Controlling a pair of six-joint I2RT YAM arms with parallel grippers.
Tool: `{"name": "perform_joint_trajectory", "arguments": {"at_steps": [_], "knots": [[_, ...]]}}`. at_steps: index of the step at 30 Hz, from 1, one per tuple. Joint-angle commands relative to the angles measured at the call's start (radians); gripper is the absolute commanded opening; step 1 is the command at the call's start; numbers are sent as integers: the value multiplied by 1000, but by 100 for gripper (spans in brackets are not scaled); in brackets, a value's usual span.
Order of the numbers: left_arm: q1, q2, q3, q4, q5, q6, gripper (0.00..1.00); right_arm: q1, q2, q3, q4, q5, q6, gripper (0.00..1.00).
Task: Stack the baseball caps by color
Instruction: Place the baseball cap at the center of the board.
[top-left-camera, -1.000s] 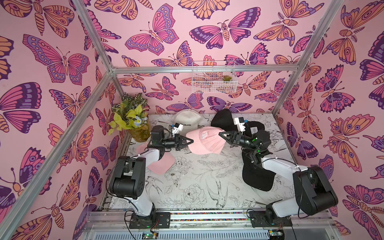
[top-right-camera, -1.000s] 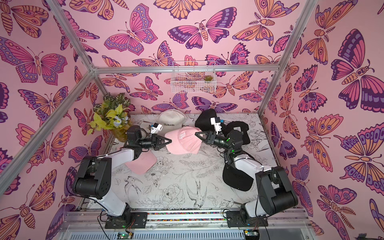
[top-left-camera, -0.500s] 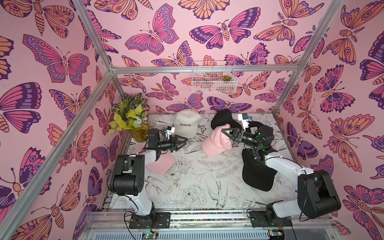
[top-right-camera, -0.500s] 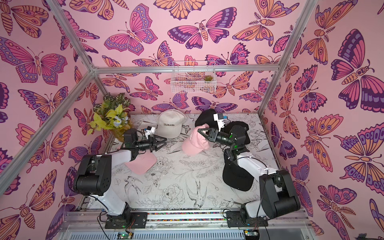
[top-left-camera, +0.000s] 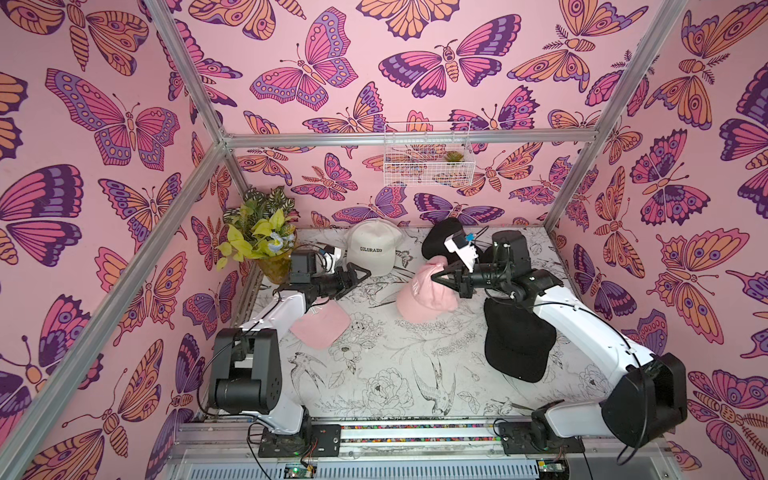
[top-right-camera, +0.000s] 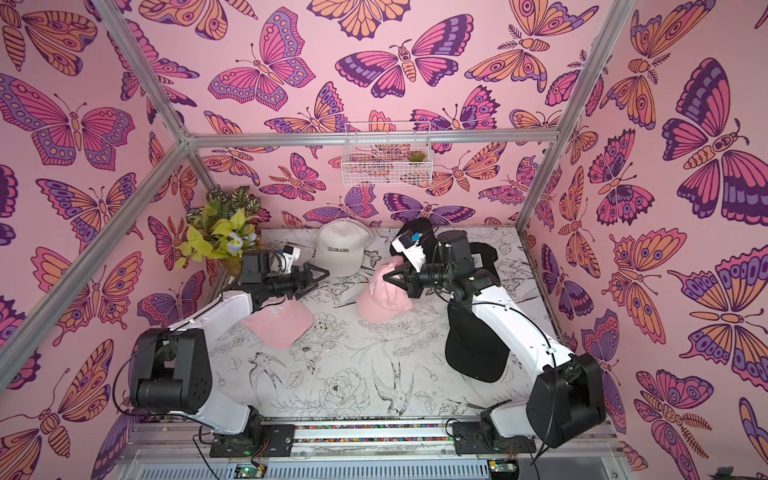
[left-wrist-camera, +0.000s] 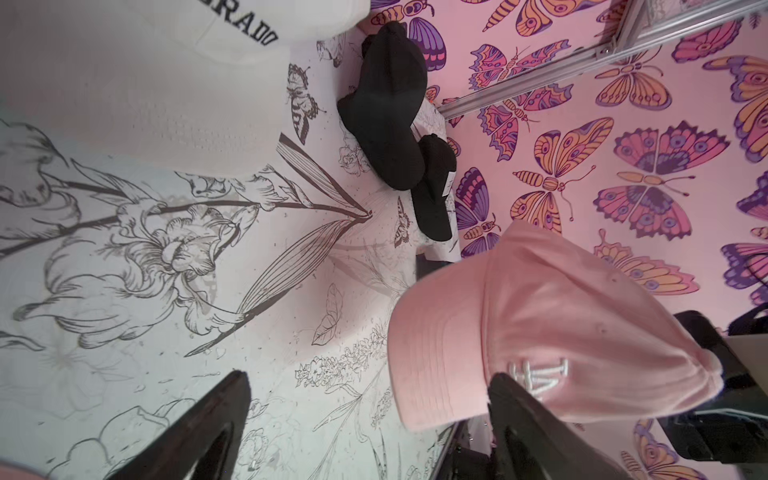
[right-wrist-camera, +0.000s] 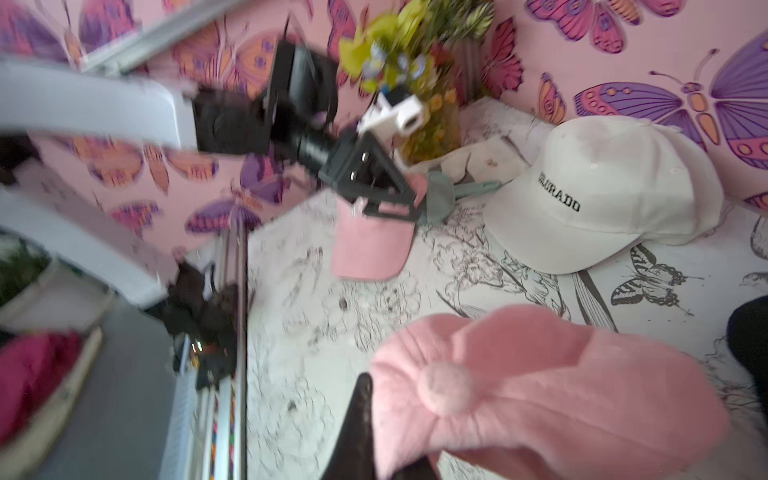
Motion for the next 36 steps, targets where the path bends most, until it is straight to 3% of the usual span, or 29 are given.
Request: {"name": "perform_joint_trajectory", "arguments": {"at_steps": [1,4,7,12,16,21,30,36], "knots": [[-10,-83,63,-177,-92,197,99,72,13,84,-393,75,-451,0],[-25,-150,74,-213,-102,275,100,102,23,120,-554,61,-615,0],[-49,-193,84,-219,-87,335,100,119,17,123,-707,-42,-859,0],[-131,-245,78,-227,22,491,100,148,43,190,-865,-69,-1014,0],[-242,-266,58,-270,140,674,100,192,66,236,-949,52,-1051,0],[-382,-244,103,-479,142,933,100,242,51,265,-997,50,-1102,0],[-483,-170,134,-491,60,1067,100,246,36,238,-951,30,-1104,0],[-504,-138,147,-490,107,1099,89,247,40,222,-918,15,-1106,0]]}}
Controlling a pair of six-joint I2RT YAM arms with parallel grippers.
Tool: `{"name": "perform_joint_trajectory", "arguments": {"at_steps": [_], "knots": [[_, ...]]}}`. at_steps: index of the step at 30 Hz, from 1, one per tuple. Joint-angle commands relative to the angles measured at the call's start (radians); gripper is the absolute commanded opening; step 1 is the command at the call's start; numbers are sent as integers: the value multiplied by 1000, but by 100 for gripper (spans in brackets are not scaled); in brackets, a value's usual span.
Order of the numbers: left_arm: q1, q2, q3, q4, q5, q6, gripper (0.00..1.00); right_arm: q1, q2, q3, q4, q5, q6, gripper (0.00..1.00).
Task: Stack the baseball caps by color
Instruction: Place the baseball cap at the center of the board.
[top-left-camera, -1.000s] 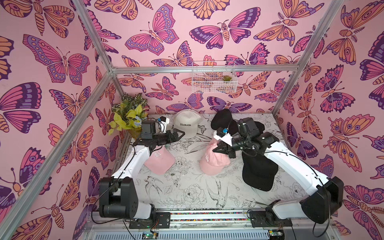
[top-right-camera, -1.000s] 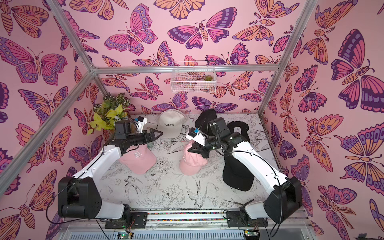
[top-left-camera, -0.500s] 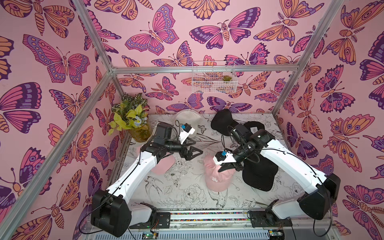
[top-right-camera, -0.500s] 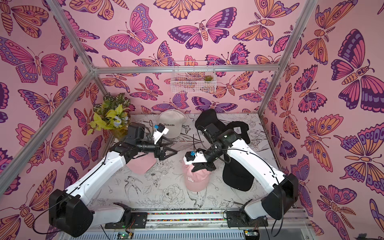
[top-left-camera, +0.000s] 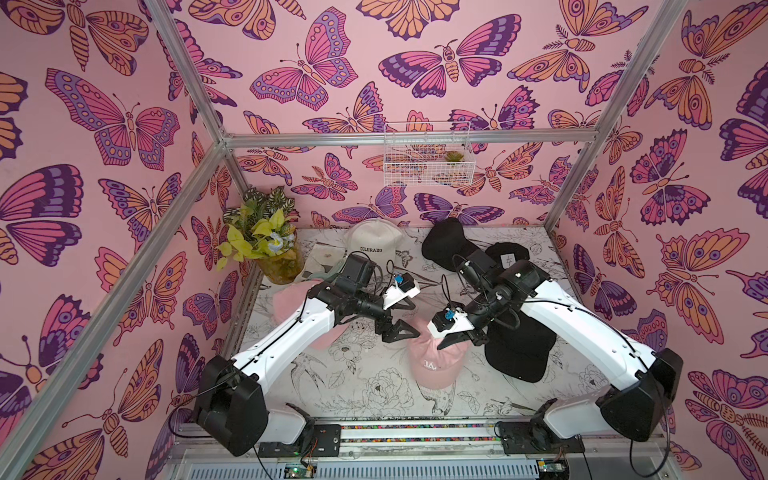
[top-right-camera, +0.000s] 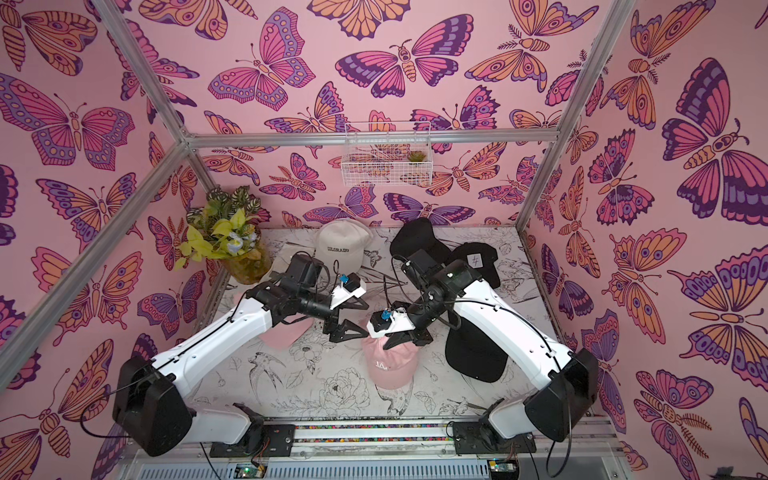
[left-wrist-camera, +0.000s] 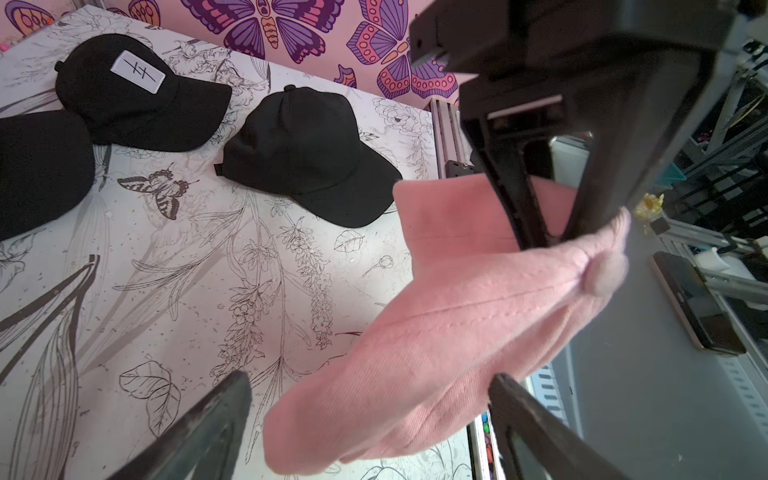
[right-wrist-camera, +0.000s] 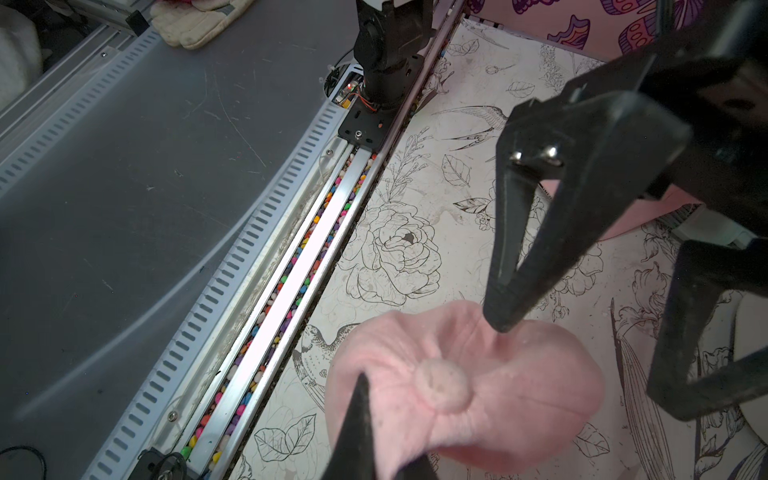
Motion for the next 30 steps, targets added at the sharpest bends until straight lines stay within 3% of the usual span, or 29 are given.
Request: {"name": "perform_joint_trajectory", "arguments": {"at_steps": [1,3,8,9,12,18,25,30], "knots": [[-13,19,20,-31,28,49,88,5,-8,-9,12,-33,-19,0],[-19,28,23,-30,22,40,84,5,-6,-13,21,-43,-19,0],[-19,25,16,-44,35,65,51,-5,2,-17,34,-45,-4,0],[-18,20,13,-49,45,79,42,-12,6,-18,35,-48,-2,0],[-8,5,7,-49,43,99,0,-46,24,-25,42,-67,21,0],[57,18,9,-48,80,110,0,-152,120,-7,58,-108,149,1],[141,119,52,-48,138,101,0,-330,370,154,-254,-223,-55,1],[155,277,166,-47,76,23,0,-408,595,422,-463,-228,-85,1]]}}
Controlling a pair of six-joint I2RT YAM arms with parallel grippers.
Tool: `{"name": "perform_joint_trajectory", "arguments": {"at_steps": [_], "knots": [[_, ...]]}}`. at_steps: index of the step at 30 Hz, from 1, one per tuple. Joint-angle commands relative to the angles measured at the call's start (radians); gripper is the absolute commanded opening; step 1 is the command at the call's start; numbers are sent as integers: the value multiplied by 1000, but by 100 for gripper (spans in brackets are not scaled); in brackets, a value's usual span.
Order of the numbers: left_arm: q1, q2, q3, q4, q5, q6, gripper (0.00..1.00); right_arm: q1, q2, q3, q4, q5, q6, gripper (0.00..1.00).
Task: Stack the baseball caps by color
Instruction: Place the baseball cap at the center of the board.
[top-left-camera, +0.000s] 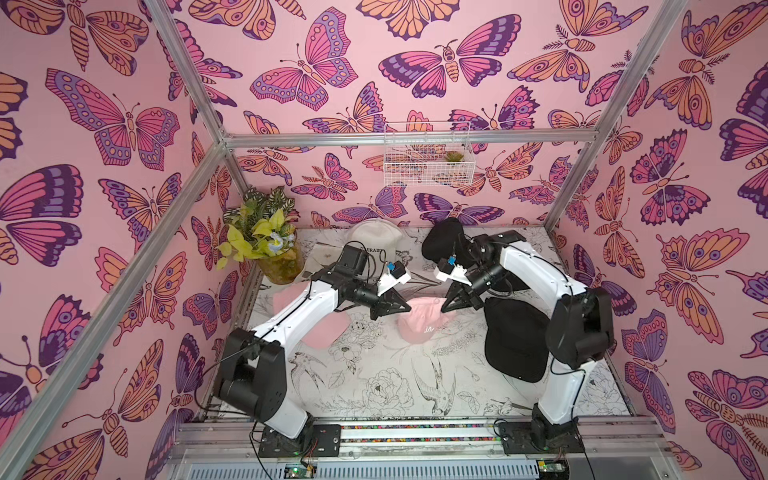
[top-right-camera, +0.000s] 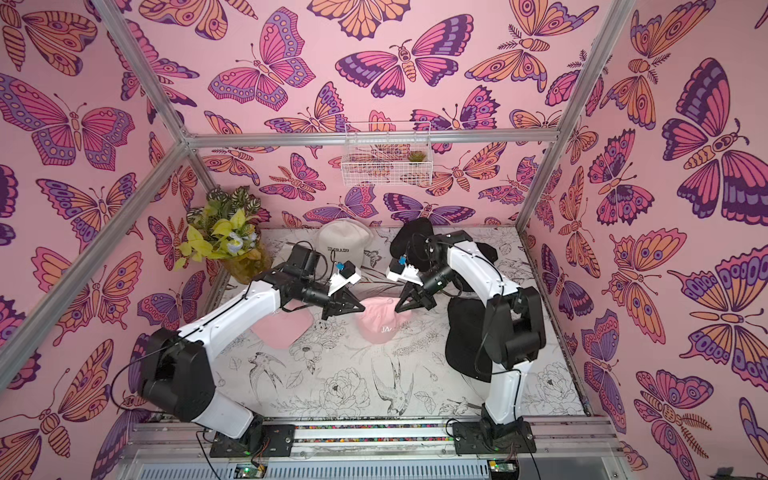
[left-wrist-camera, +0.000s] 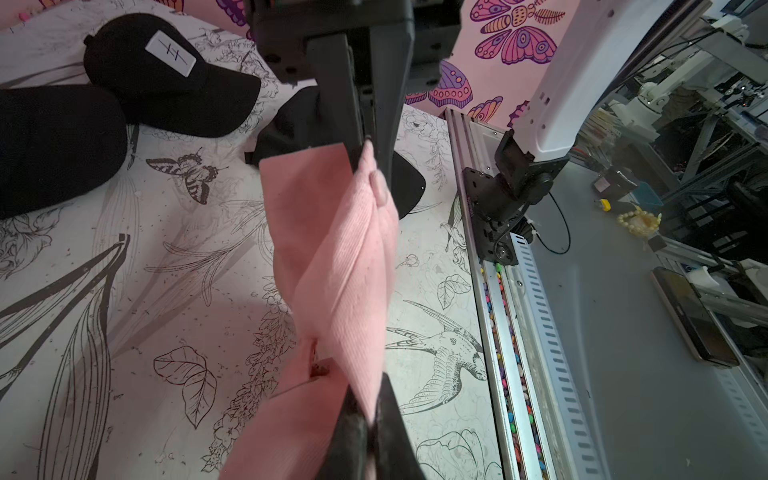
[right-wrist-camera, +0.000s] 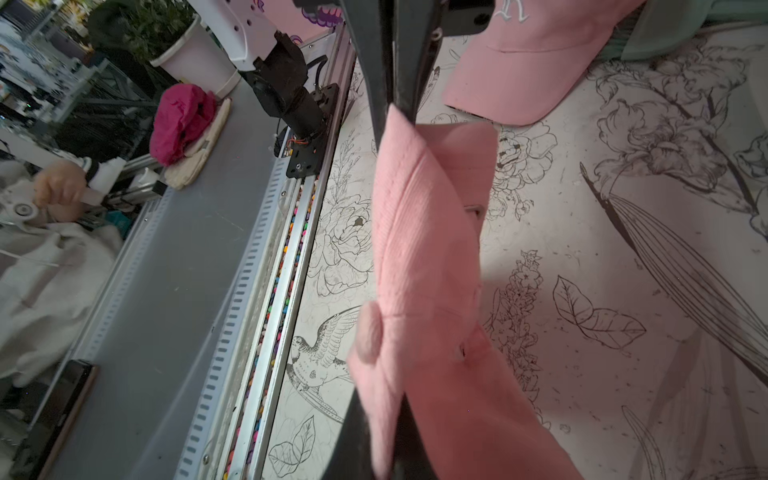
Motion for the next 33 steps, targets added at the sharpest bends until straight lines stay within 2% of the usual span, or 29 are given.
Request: {"name": "perform_joint_trajectory", "arguments": {"at_steps": [1,3,7,9,15,17,21,25,30,31,33], "knots": [[32,106,85,-17,-37,-77,0,-59,131,197,-267,-30,-62,0],[46,167,147,-17,-45,-137,0,-65,198,304,-326,-42,-44,0],[71,261,230,2,-75,-218,0,-65,294,447,-304,-20,129,3],[75,309,259,21,-129,-243,0,-65,328,474,-241,14,254,4],[96,443,378,26,-223,-337,0,-63,349,439,51,255,746,13],[101,469,404,27,-247,-364,0,-63,345,413,81,256,807,16],[101,500,417,30,-305,-398,0,-60,295,282,322,303,1081,20],[103,519,414,29,-316,-427,0,-34,269,214,480,307,1182,21],[111,538,435,41,-373,-491,0,-17,323,272,570,348,1256,20],[116,544,447,42,-389,-512,5,-17,328,281,590,368,1272,20],[127,548,467,42,-416,-569,31,-17,322,278,639,446,1317,25]]}}
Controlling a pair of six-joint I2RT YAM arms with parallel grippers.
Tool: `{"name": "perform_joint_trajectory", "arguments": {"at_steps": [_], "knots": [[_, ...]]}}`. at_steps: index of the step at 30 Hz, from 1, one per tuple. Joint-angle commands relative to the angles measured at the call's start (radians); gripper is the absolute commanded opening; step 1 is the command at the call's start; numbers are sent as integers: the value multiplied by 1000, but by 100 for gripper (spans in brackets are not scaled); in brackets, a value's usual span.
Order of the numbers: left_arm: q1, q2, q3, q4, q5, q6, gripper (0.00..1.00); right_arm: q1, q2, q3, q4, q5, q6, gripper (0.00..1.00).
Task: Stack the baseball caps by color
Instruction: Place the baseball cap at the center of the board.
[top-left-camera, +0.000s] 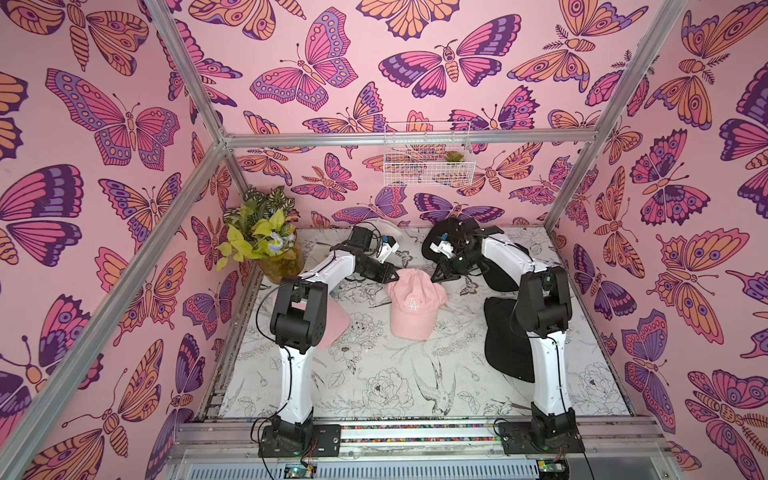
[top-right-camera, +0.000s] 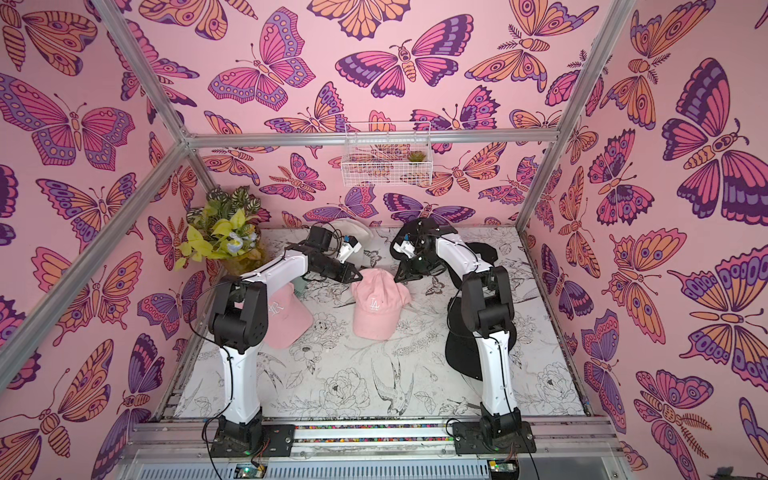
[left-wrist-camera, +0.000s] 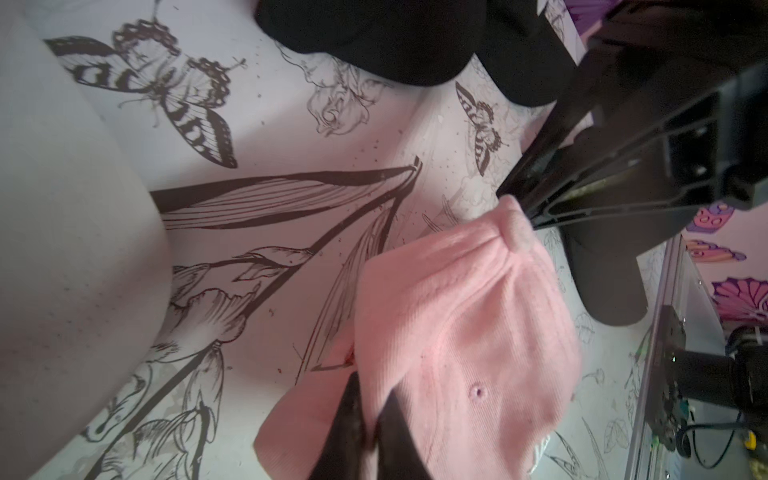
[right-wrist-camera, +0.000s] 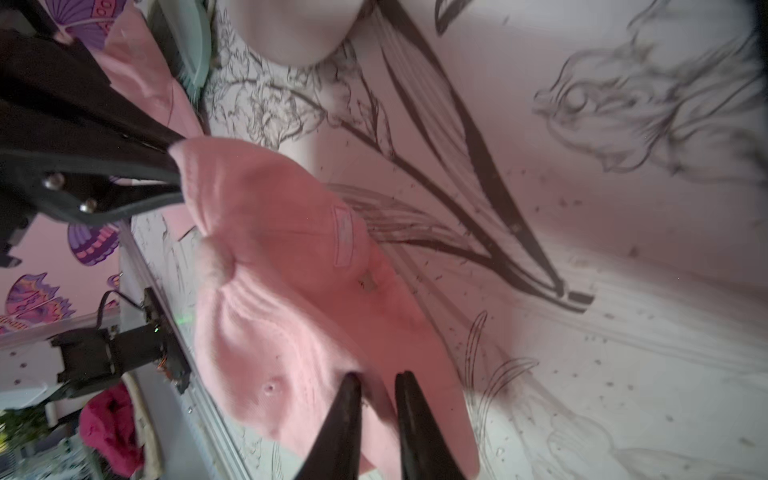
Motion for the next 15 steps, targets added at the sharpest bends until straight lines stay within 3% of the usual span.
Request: {"name": "perform_joint_trajectory", "arguments": {"at_steps": [1,2,3,6,8,11,15], "knots": [[30,13,32,-2,-61,-113,45,2,-17,13,141,122,123,34],[36,-6,21,4,-73,-140,60,2,-46,-19,179,150,148,43],[39,-30,7,16,-84,-164,69,2,-81,-62,221,179,170,48],[42,-134,-115,98,-106,-251,84,-3,-232,-277,427,258,270,68],[42,-217,-229,190,-109,-322,91,-4,-346,-462,604,284,351,99],[42,-315,-408,333,-96,-445,98,-3,-465,-680,818,276,475,99],[41,-373,-589,474,-68,-513,100,-3,-526,-889,1055,231,603,99]]}}
